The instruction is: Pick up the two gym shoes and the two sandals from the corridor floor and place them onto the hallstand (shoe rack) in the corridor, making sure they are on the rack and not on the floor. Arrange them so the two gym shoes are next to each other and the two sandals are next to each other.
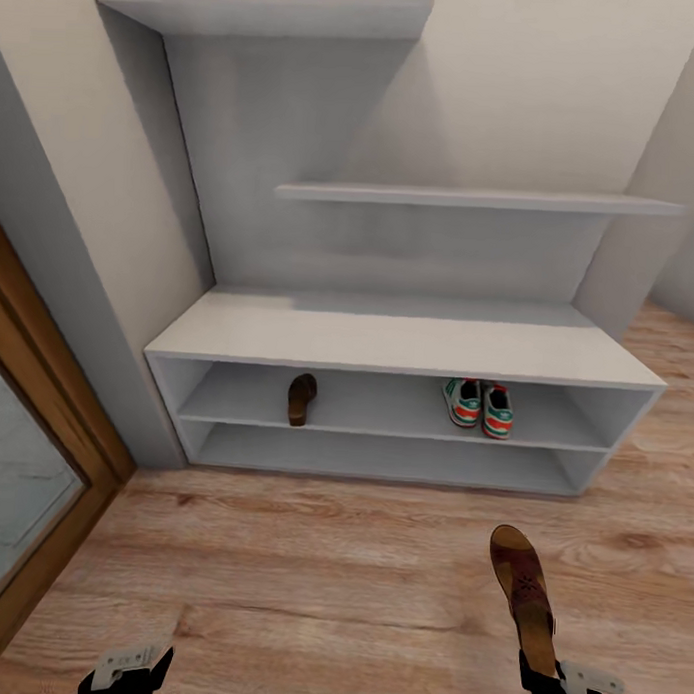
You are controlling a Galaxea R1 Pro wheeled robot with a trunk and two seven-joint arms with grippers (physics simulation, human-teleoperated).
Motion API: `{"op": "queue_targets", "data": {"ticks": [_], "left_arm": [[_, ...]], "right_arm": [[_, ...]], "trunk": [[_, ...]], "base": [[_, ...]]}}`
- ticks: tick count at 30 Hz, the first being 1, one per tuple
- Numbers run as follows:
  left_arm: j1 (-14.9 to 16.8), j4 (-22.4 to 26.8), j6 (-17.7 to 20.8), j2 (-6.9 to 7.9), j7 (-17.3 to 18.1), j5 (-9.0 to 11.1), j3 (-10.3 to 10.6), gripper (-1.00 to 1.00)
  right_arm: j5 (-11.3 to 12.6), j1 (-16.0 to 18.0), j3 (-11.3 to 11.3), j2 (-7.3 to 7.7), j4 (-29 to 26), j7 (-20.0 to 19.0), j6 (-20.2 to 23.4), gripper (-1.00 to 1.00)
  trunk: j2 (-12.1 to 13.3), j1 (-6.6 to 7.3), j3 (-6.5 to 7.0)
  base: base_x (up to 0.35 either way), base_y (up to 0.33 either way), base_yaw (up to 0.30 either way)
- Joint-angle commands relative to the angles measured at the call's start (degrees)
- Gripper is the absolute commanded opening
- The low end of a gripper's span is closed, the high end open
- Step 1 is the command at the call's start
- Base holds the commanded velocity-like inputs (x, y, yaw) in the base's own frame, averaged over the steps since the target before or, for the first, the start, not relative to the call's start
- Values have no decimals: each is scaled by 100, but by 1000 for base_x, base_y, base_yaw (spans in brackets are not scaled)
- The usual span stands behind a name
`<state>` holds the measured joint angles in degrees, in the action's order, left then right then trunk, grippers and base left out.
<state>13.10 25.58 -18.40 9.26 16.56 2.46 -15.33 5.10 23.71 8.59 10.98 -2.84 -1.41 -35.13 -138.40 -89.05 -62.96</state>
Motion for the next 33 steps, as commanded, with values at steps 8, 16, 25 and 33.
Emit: {"op": "queue_targets", "data": {"ticks": [8,16,25,33], "left_arm": [[7,-17,0,-10,58,26,-31,100],[6,-11,3,-4,58,34,-38,100],[8,-10,3,5,58,35,-40,100],[8,8,3,5,58,35,-40,100]], "right_arm": [[70,2,-15,4,3,-14,-12,-100],[67,2,-15,27,2,-10,-12,-100],[62,2,-15,61,3,-17,-12,-100],[61,2,-15,45,2,-17,-12,-100]], "trunk": [[-2,1,-50],[-2,1,-73],[-2,1,-74],[-2,1,-74]], "base": [[0,0,204],[0,54,85],[0,271,5],[0,304,0]]}}
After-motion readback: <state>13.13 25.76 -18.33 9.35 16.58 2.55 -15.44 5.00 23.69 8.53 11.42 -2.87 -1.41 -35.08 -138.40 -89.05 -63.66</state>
